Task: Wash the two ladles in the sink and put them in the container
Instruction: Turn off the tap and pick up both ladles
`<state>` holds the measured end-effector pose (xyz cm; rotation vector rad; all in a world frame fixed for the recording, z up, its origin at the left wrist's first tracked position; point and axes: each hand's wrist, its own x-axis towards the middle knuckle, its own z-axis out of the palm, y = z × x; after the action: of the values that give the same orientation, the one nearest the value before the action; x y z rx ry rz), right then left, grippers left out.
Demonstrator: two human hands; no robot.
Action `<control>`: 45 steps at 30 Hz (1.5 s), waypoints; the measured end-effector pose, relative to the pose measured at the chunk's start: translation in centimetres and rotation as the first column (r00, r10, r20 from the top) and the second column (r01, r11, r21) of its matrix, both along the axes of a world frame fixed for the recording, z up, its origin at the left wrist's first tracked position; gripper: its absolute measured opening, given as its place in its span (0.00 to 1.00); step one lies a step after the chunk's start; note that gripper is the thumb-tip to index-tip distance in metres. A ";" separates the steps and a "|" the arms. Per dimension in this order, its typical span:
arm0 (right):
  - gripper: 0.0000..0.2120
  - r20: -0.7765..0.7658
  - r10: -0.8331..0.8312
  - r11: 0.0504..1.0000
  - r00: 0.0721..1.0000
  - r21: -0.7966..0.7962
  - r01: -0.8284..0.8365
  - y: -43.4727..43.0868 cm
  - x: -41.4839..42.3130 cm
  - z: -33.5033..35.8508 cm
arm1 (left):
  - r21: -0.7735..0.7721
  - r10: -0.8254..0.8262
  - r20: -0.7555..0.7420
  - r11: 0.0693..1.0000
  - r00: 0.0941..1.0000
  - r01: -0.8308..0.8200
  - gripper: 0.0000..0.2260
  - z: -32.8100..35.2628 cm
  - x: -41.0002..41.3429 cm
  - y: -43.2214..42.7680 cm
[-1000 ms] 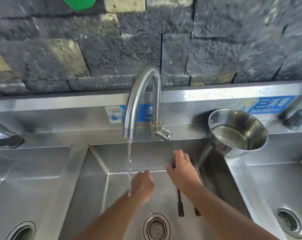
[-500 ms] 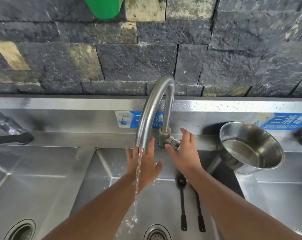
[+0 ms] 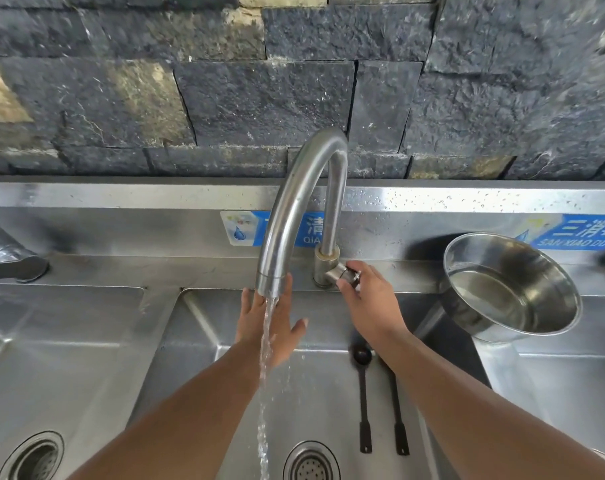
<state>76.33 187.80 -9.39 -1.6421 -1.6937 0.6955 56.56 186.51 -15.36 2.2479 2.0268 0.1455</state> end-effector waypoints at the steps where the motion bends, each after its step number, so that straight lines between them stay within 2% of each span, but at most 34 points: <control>1: 0.15 0.031 0.010 1.000 0.999 -0.004 -0.010 0.1 0.0 0.0 | 0.007 -0.003 0.010 1.000 1.000 0.003 0.41 -0.3 -0.1 0.0; 6: 0.16 0.181 0.037 0.995 0.983 -0.096 -0.020 0.5 -0.4 0.8 | 0.004 -0.012 -0.006 1.000 1.000 0.012 0.48 -0.4 -0.1 -0.3; 10: 0.14 0.312 0.067 0.988 0.948 -0.156 -0.019 1.2 -0.6 1.8 | -0.039 -0.003 -0.003 0.999 1.000 0.003 0.48 -0.2 0.0 -0.7; 21: 0.13 0.300 0.042 0.986 0.953 -0.169 0.010 1.1 -0.7 2.2 | -0.065 0.017 0.008 0.998 1.000 -0.017 0.54 -0.6 0.3 -0.3; 29: 0.12 0.290 0.026 0.989 0.957 -0.146 0.017 0.8 -0.8 2.3 | -0.066 -0.006 -0.039 0.998 0.999 0.004 0.53 -0.1 0.2 -0.5; 45: 0.10 0.297 0.041 0.993 0.954 -0.119 -0.005 1.1 -0.5 2.0 | -0.091 0.030 -0.033 0.995 0.999 -0.033 0.52 0.7 0.6 -1.1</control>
<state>75.81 188.87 -7.35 -1.8897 -1.9167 0.5886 57.20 185.42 -14.68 2.1786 2.0409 0.0192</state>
